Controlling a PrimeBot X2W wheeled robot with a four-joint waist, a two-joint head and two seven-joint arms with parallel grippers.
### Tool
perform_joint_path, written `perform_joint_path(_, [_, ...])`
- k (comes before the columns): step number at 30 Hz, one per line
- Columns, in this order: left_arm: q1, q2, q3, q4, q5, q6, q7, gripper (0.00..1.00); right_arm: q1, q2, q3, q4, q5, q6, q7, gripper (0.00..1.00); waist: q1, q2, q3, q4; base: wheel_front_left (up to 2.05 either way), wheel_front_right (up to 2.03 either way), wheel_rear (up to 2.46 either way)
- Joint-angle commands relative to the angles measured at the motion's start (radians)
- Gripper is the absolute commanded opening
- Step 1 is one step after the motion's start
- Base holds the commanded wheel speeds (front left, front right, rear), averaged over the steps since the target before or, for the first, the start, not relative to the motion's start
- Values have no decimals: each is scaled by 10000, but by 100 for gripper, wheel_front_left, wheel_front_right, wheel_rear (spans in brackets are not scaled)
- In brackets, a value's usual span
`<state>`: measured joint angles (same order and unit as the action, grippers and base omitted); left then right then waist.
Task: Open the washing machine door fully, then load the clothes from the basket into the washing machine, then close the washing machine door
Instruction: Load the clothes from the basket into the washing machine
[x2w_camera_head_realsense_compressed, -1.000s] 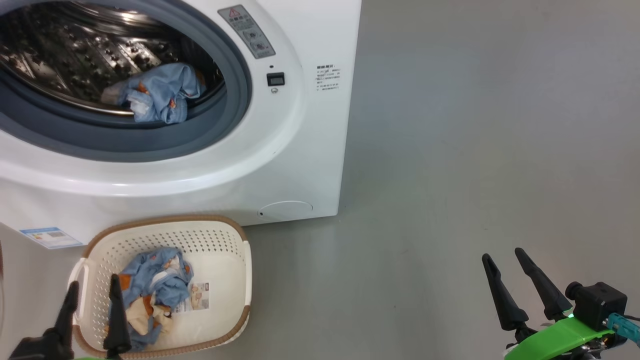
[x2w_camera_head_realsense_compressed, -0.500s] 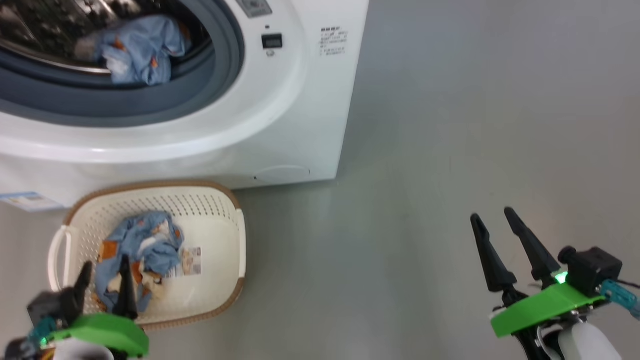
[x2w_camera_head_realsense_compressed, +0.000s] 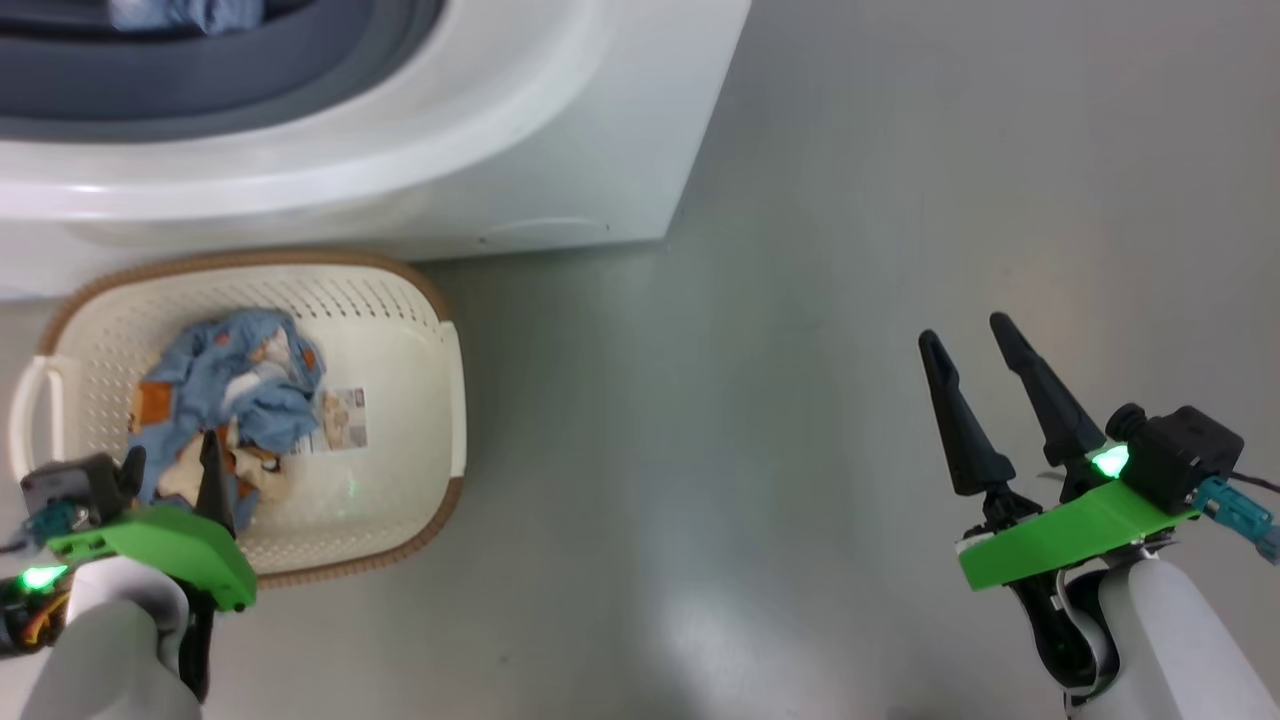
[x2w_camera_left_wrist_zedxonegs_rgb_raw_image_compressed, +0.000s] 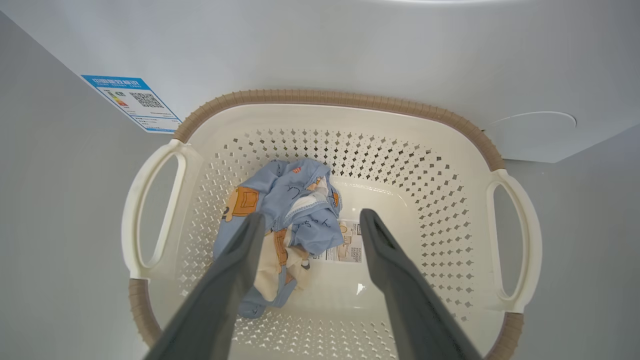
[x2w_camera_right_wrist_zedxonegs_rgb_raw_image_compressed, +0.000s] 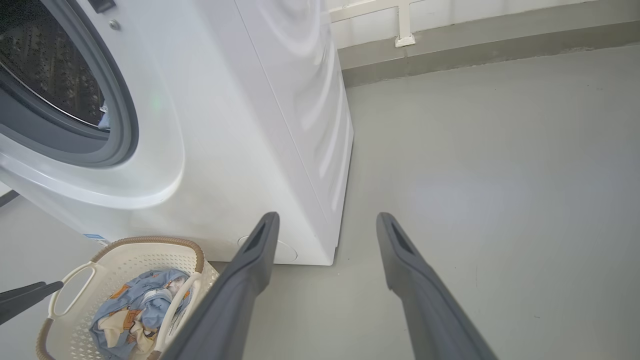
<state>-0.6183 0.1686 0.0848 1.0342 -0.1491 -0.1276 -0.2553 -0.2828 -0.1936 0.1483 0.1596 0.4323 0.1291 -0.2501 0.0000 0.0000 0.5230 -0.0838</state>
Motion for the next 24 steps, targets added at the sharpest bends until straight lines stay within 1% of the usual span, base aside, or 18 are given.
perform_joint_path(1, [-192,488,148,250,118,27,-65,100,-46,-32,213,-257,-110,16,-117,100,0,0,650,-114,0,0,0])
perform_joint_path(2, [-587,587,57,760,183,25,-65,100,-132,-17,216,-290,-125,16,-117,100,0,0,842,-157,0,0,0])
perform_joint_path(3, [-587,587,57,760,183,25,-65,100,-132,-17,216,-290,-125,16,-117,100,0,0,842,-157,0,0,0])
perform_joint_path(7, [-1285,715,-163,1674,328,76,-44,100,-276,-2,198,-344,-158,16,-117,100,0,0,1227,-225,0,0,0])
perform_joint_path(10, [-1698,834,-301,2101,412,151,162,100,-359,11,202,-388,-187,16,-117,100,0,0,1530,-258,0,0,0])
perform_joint_path(15, [-2012,945,-405,2387,416,286,537,100,-459,43,258,-436,-227,16,-117,100,0,0,1905,-322,0,0,0])
perform_joint_path(24, [-2352,1165,-574,2525,385,377,1041,100,-594,48,364,-539,-289,16,-117,100,0,0,2476,-374,0,0,0])
